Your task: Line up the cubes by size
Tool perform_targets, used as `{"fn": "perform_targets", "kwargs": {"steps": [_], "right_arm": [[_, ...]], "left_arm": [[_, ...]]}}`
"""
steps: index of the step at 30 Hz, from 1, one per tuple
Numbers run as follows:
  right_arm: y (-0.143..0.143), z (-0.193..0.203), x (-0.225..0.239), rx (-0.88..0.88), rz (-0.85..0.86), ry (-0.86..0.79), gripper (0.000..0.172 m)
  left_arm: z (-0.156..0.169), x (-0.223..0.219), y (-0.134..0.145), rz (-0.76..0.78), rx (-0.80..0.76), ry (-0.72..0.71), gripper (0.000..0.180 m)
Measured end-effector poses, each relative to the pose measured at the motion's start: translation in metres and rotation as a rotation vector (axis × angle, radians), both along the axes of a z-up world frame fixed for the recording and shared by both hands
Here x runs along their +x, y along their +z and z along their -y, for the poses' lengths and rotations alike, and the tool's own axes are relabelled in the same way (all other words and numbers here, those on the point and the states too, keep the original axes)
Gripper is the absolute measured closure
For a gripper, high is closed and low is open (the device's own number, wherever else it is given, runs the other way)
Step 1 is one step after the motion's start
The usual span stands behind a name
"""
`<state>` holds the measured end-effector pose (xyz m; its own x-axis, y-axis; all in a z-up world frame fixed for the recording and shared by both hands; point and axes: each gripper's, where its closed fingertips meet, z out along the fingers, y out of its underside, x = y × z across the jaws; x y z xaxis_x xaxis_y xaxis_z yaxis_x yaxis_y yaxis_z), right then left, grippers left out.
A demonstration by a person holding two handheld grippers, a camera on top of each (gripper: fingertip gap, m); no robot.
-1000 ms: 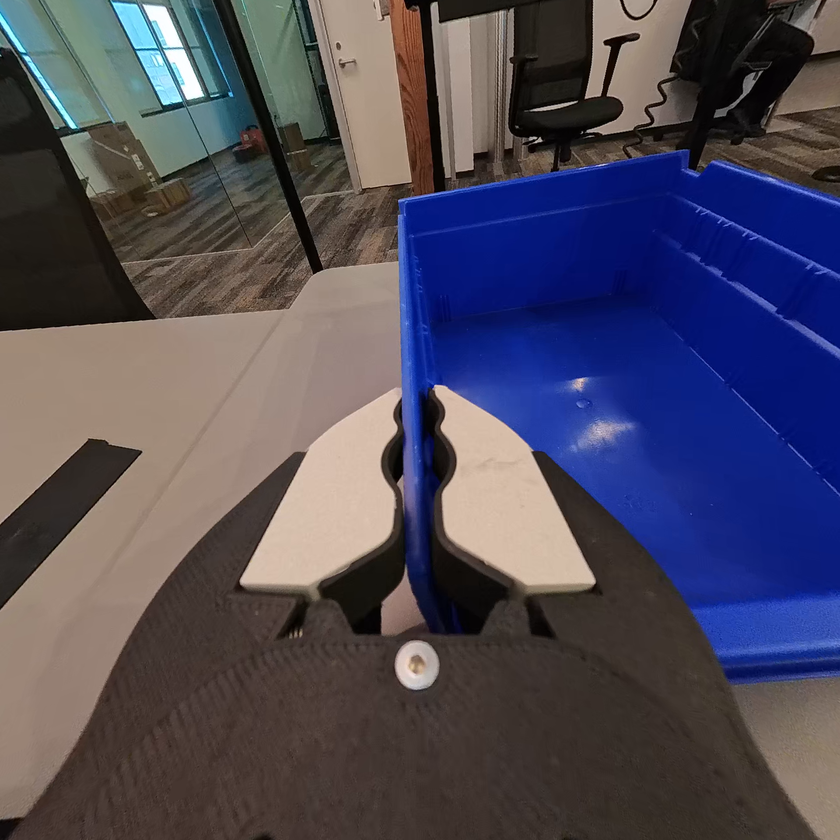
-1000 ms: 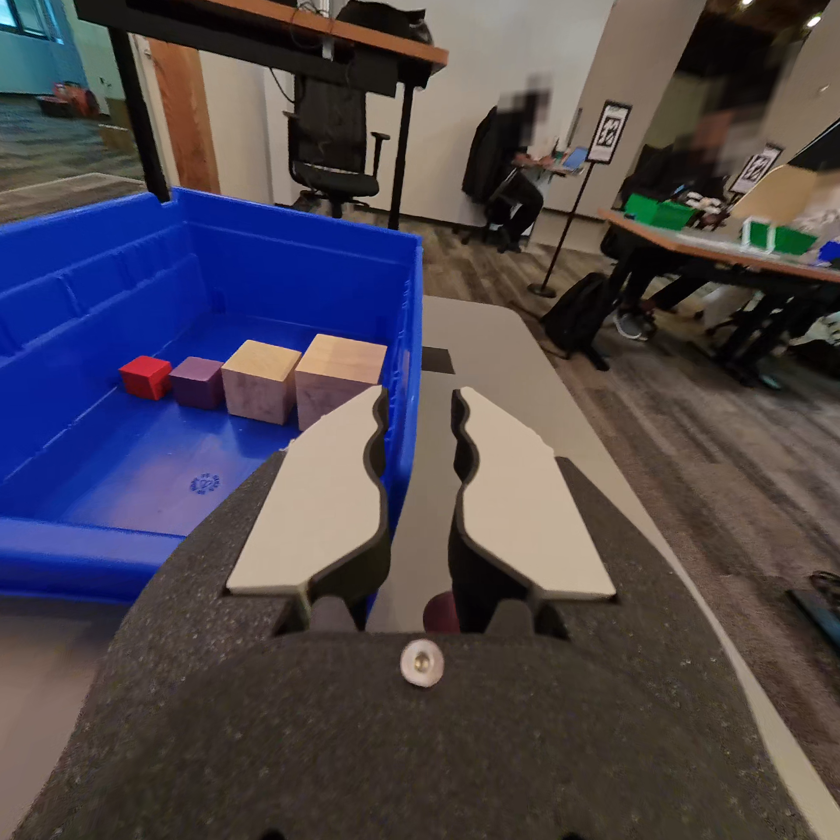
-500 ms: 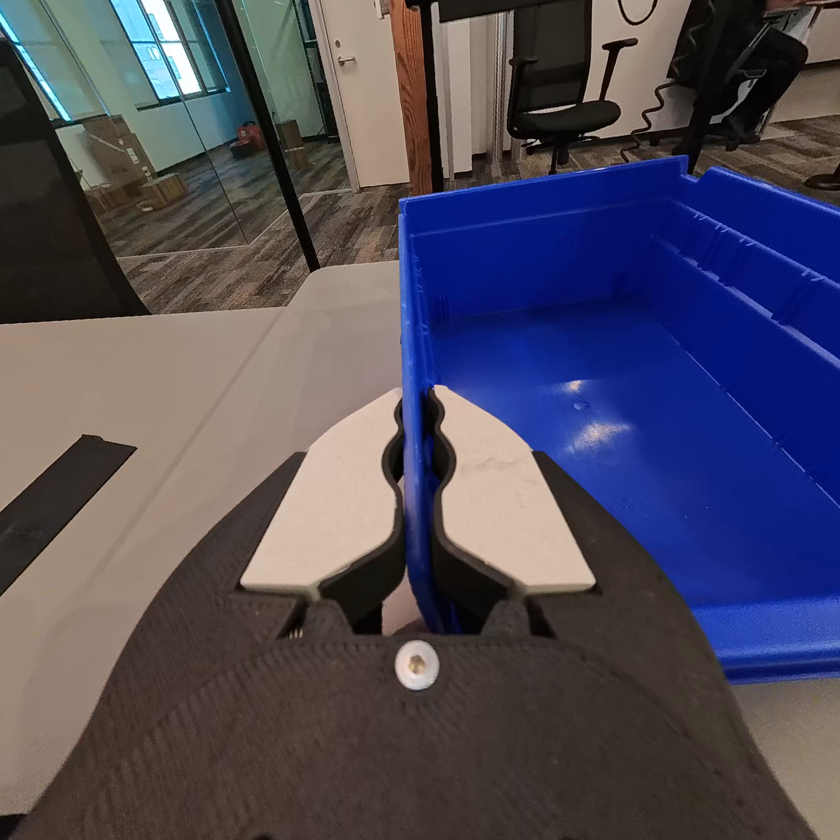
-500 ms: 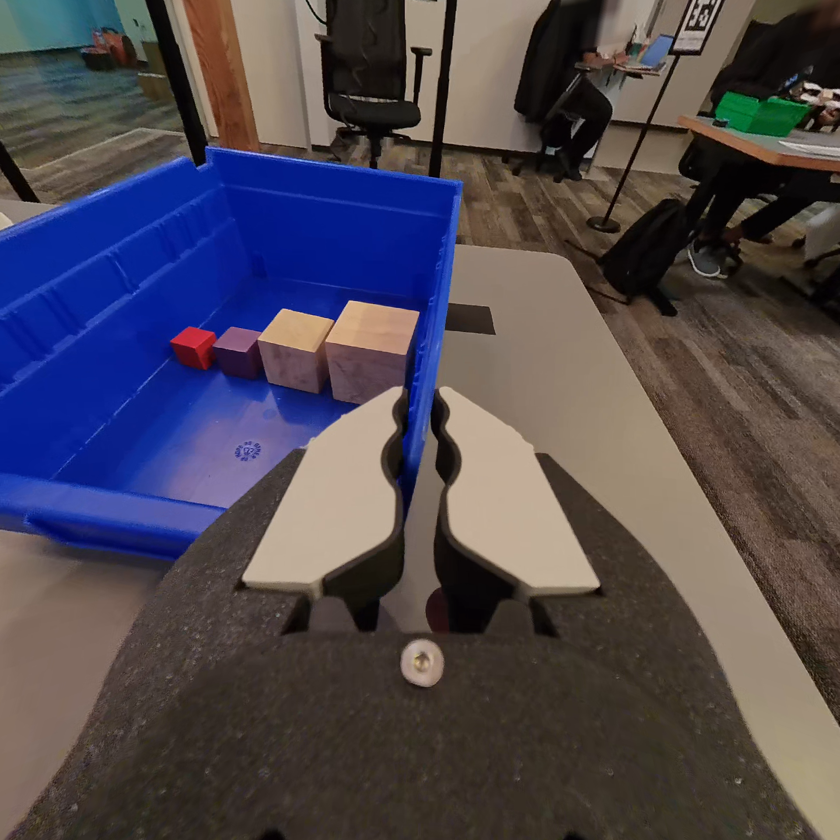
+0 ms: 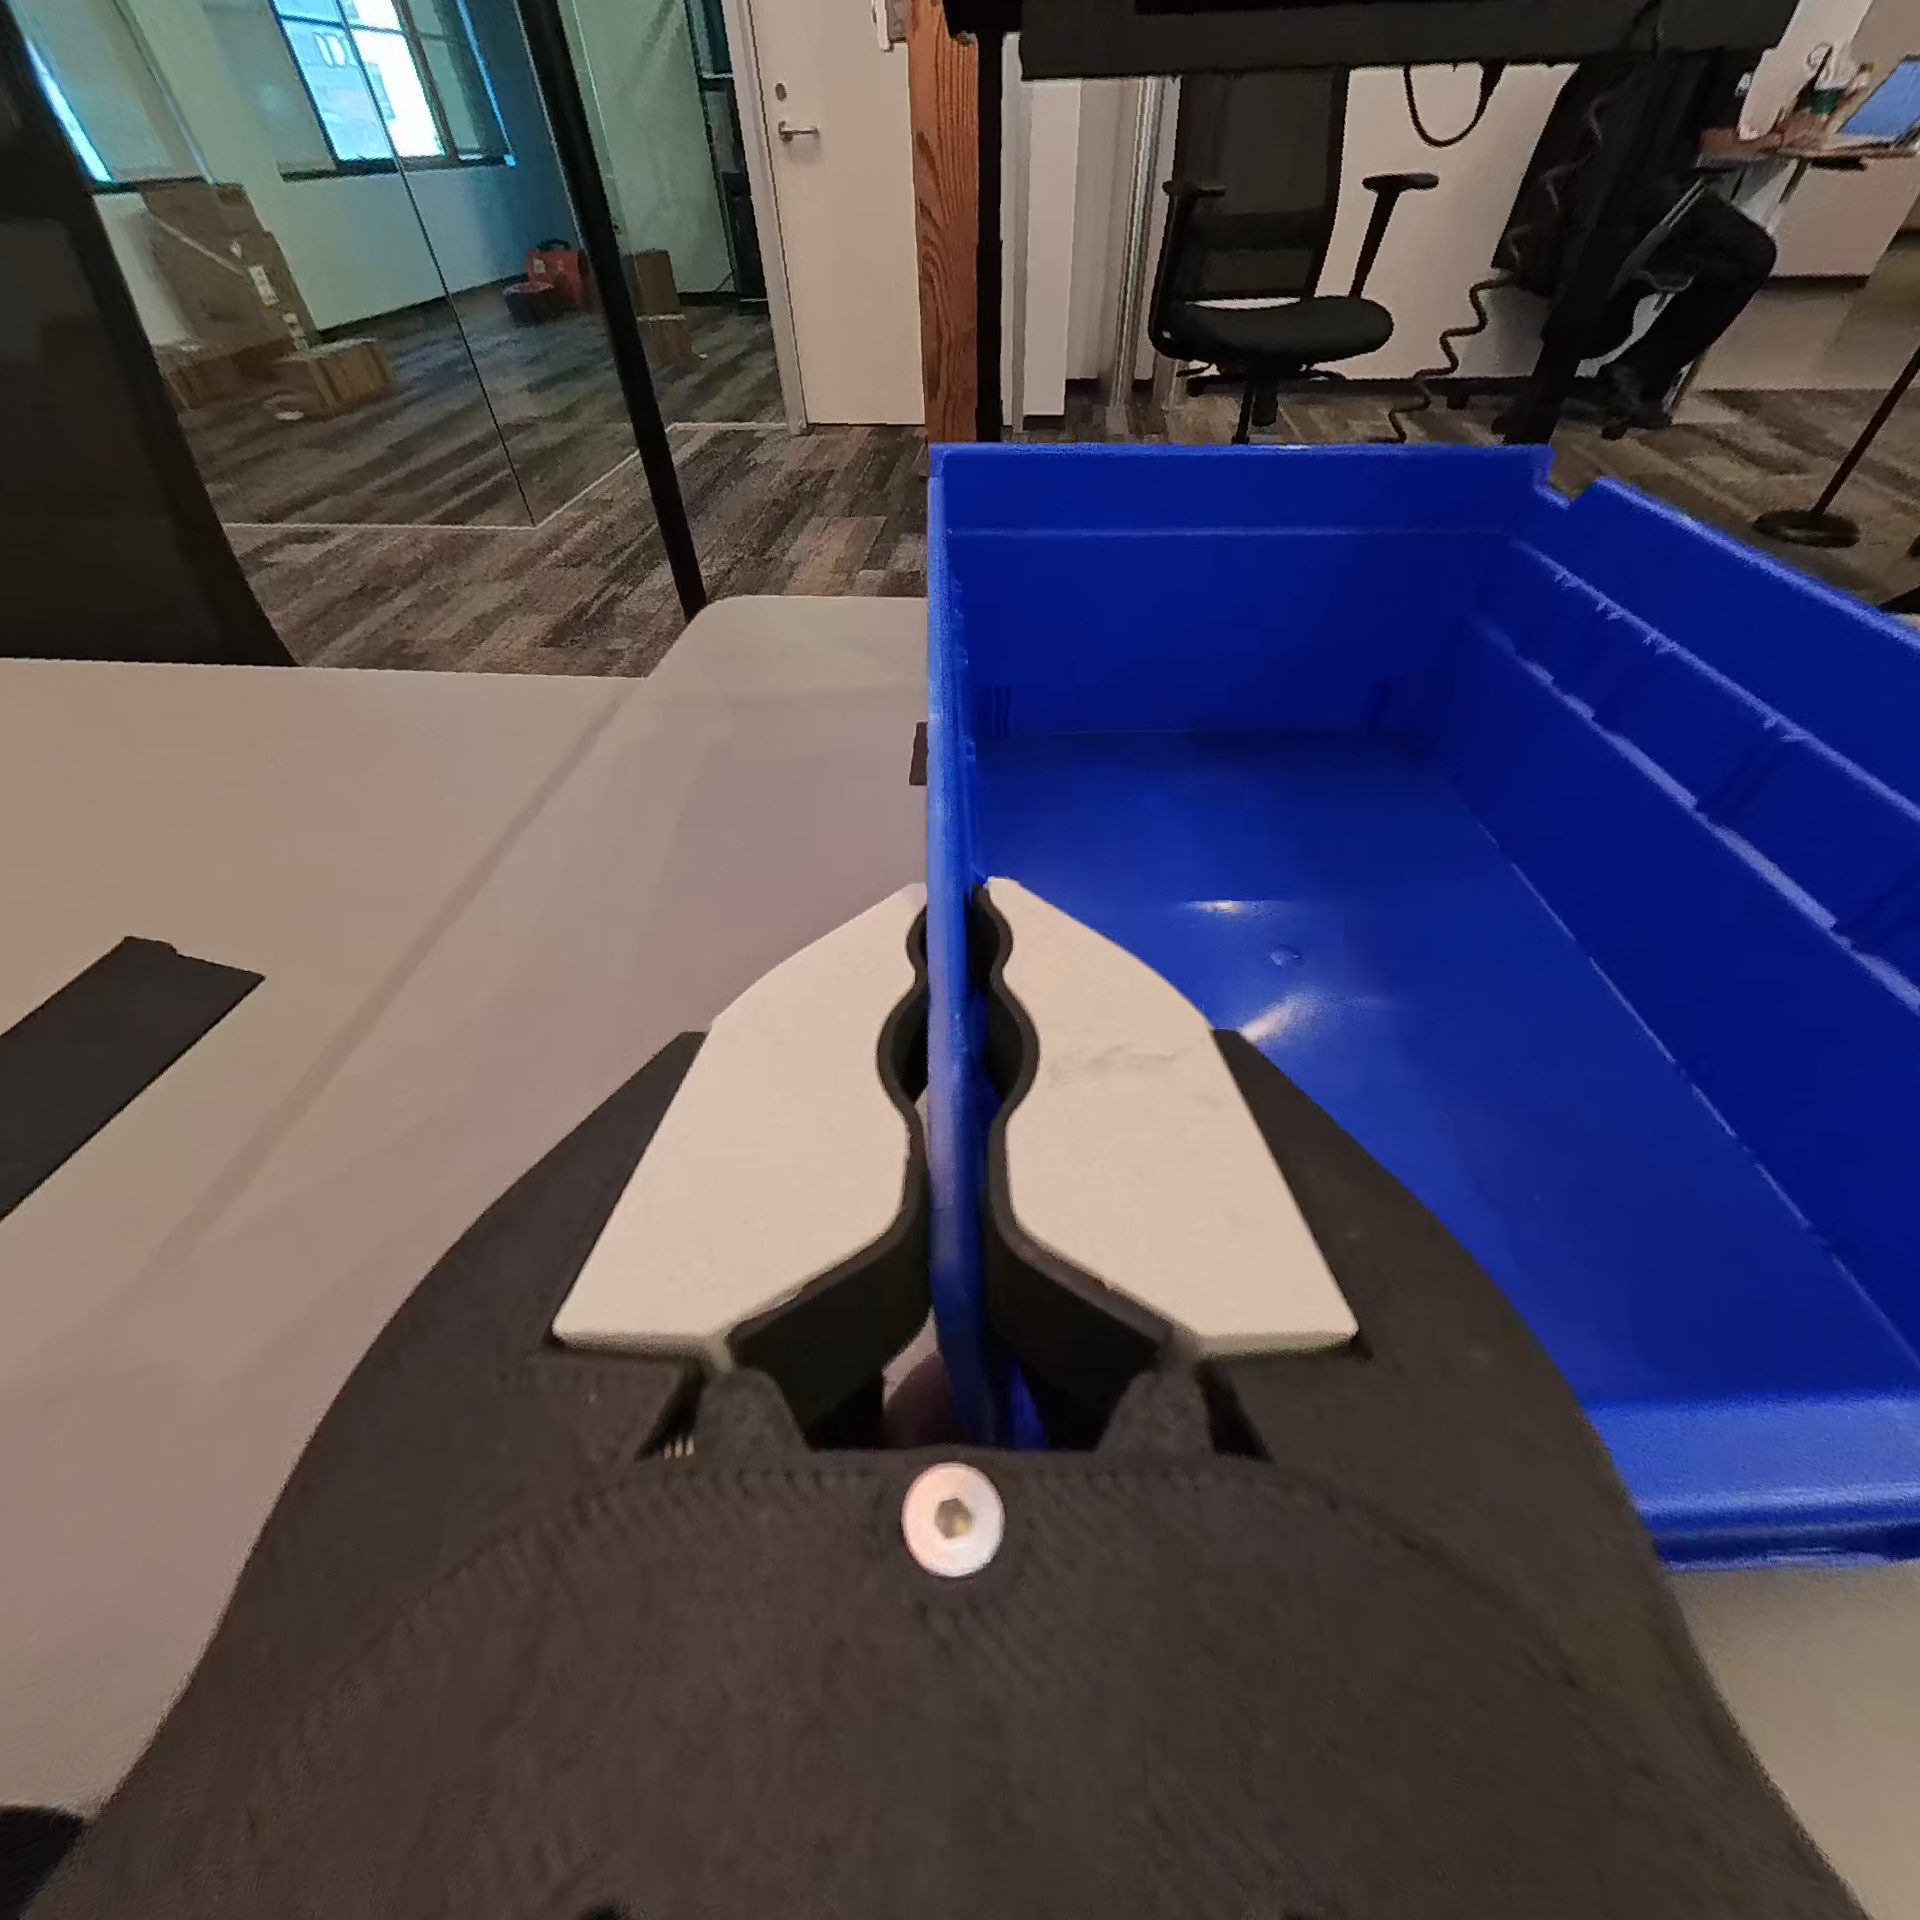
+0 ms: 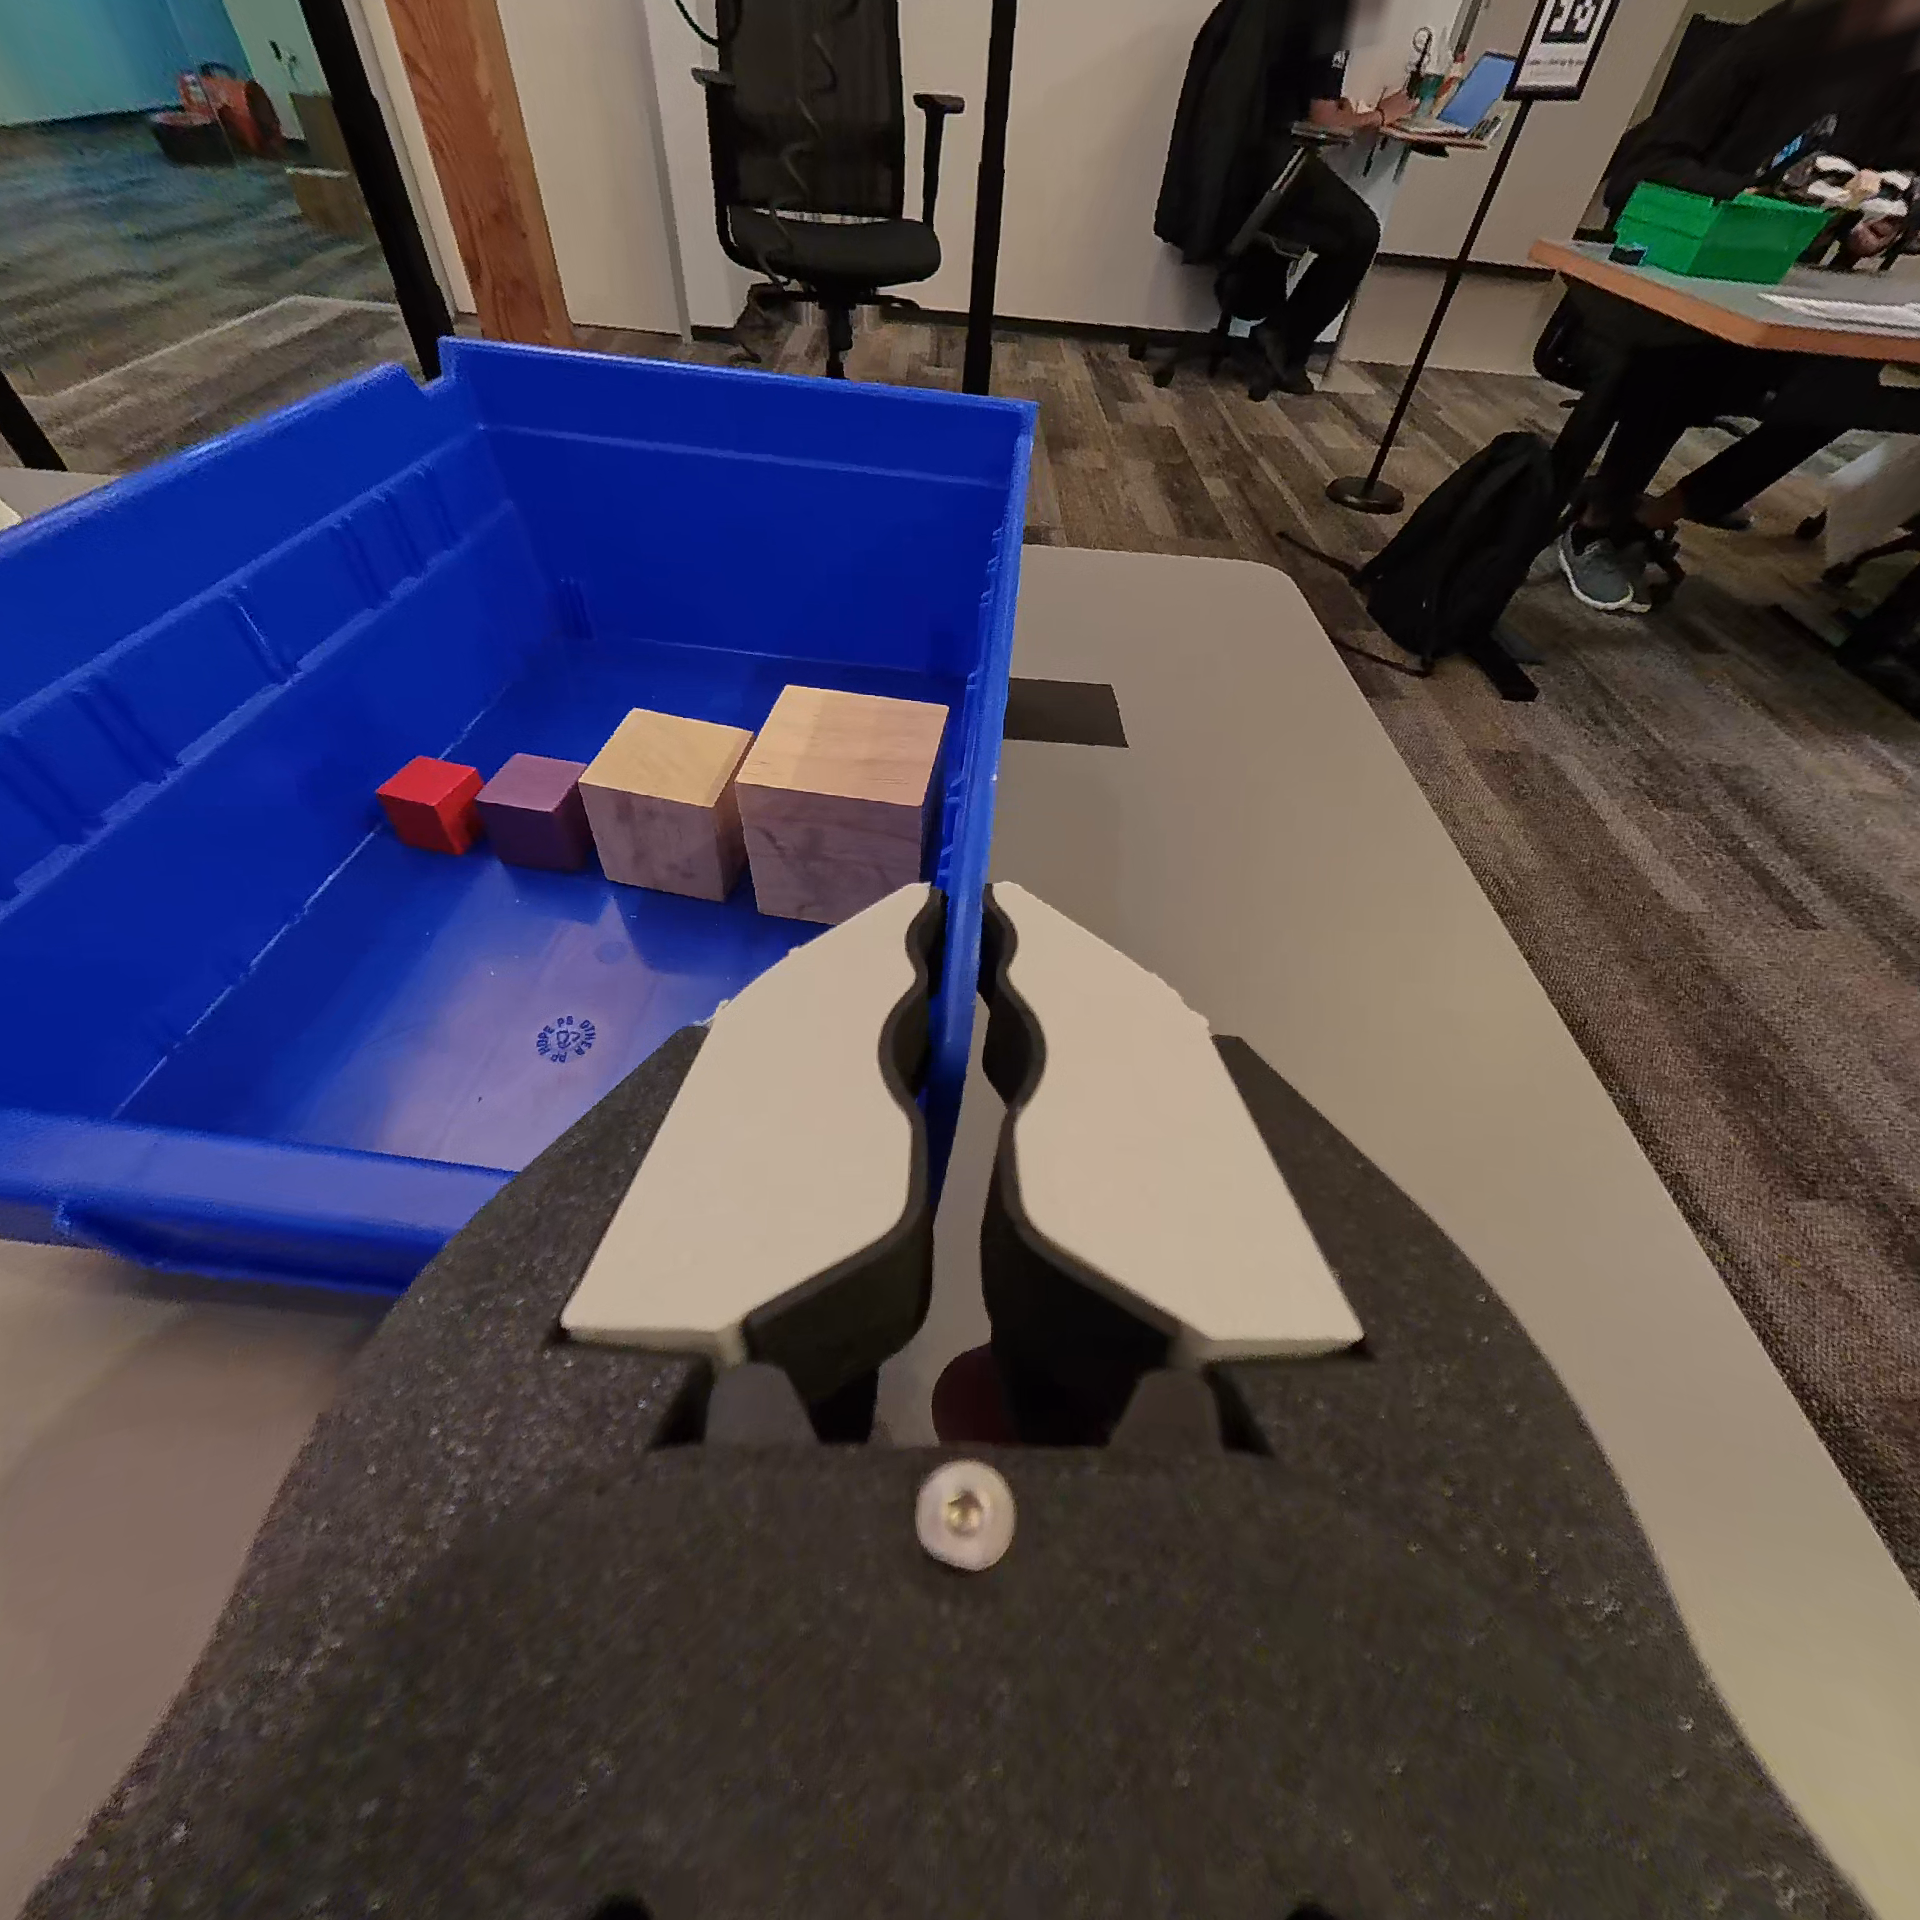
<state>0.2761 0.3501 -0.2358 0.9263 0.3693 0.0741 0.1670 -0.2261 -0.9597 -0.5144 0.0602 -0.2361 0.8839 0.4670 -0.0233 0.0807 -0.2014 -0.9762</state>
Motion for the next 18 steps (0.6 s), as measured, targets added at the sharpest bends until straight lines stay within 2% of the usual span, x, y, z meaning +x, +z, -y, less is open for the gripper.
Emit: {"fn": "perform_targets", "kwargs": {"steps": [4,8,18], "right_arm": [[0.000,0.007,0.000,-0.008,-0.017,0.002,0.168],[0.000,0.021,0.002,-0.012,-0.011,0.012,0.168],[0.000,0.083,0.002,-0.019,-0.026,0.084,0.168]], "left_arm": [[0.008,-0.003,0.008,0.053,0.061,0.013,0.178],[0.014,-0.003,0.015,0.022,0.050,0.019,0.178],[0.027,-0.010,0.024,0.046,0.114,0.044,0.178]]}}
